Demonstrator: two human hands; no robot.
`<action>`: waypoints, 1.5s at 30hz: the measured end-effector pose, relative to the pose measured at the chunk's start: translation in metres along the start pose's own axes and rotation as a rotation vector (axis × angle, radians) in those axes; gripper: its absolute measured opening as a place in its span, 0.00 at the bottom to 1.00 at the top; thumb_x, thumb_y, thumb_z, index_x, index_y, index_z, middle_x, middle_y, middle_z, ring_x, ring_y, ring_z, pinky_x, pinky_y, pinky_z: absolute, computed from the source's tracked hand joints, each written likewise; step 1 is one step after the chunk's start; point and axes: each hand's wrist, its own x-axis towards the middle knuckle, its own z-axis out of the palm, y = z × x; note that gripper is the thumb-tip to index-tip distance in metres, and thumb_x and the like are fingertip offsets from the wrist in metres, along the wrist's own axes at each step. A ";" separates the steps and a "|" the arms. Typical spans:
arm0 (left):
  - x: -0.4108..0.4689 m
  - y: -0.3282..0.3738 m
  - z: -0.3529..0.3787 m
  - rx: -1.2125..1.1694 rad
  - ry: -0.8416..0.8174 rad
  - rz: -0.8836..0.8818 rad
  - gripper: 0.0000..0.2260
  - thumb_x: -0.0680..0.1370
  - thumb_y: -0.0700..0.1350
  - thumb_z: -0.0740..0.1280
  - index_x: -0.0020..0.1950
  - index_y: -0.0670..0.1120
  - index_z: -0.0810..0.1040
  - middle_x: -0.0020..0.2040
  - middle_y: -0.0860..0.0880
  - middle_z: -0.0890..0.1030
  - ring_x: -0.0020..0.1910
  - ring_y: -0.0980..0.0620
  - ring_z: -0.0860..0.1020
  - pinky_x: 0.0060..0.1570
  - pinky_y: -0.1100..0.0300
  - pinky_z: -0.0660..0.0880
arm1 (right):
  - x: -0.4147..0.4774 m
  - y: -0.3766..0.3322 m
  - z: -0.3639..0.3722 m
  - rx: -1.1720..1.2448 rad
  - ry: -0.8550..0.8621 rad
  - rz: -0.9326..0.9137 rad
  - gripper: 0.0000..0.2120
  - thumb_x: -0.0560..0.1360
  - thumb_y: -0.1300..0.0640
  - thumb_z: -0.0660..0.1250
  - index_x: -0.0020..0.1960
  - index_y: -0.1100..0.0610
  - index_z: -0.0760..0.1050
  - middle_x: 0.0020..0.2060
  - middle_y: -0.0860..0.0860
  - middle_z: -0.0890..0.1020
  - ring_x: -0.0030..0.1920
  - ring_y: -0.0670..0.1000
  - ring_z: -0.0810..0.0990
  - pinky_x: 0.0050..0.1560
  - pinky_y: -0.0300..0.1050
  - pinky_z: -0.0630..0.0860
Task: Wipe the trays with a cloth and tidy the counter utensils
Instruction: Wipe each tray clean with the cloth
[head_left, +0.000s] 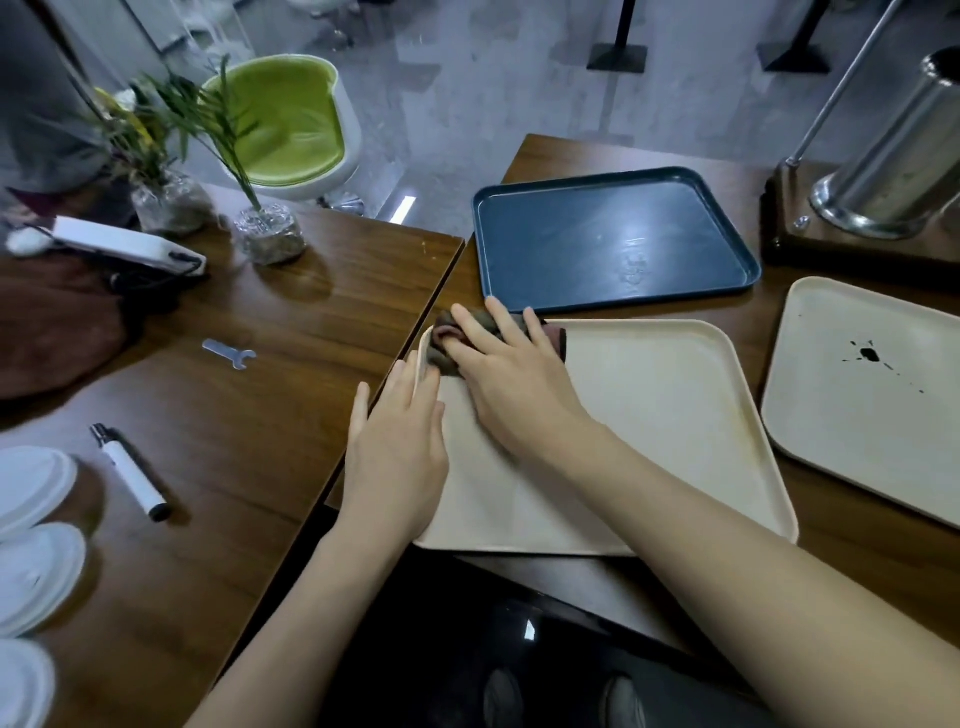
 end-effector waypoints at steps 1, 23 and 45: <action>-0.001 0.000 0.000 0.010 -0.003 -0.006 0.23 0.85 0.46 0.52 0.82 0.49 0.61 0.83 0.52 0.59 0.81 0.53 0.56 0.79 0.43 0.53 | -0.006 0.008 -0.002 -0.013 -0.012 -0.002 0.23 0.79 0.58 0.61 0.73 0.45 0.68 0.79 0.47 0.61 0.79 0.59 0.53 0.77 0.63 0.49; 0.001 0.003 -0.003 0.023 -0.033 -0.073 0.22 0.86 0.44 0.51 0.82 0.48 0.60 0.83 0.49 0.57 0.82 0.47 0.54 0.80 0.43 0.49 | -0.148 0.048 -0.043 -0.249 -0.124 0.490 0.30 0.70 0.59 0.50 0.71 0.56 0.71 0.74 0.58 0.68 0.72 0.62 0.68 0.73 0.57 0.59; -0.010 0.077 0.020 0.139 -0.321 0.483 0.32 0.78 0.67 0.37 0.83 0.63 0.46 0.84 0.53 0.42 0.83 0.50 0.40 0.78 0.46 0.36 | -0.130 0.041 -0.050 -0.147 -0.193 0.581 0.36 0.73 0.59 0.34 0.79 0.66 0.52 0.77 0.68 0.55 0.76 0.70 0.58 0.73 0.66 0.60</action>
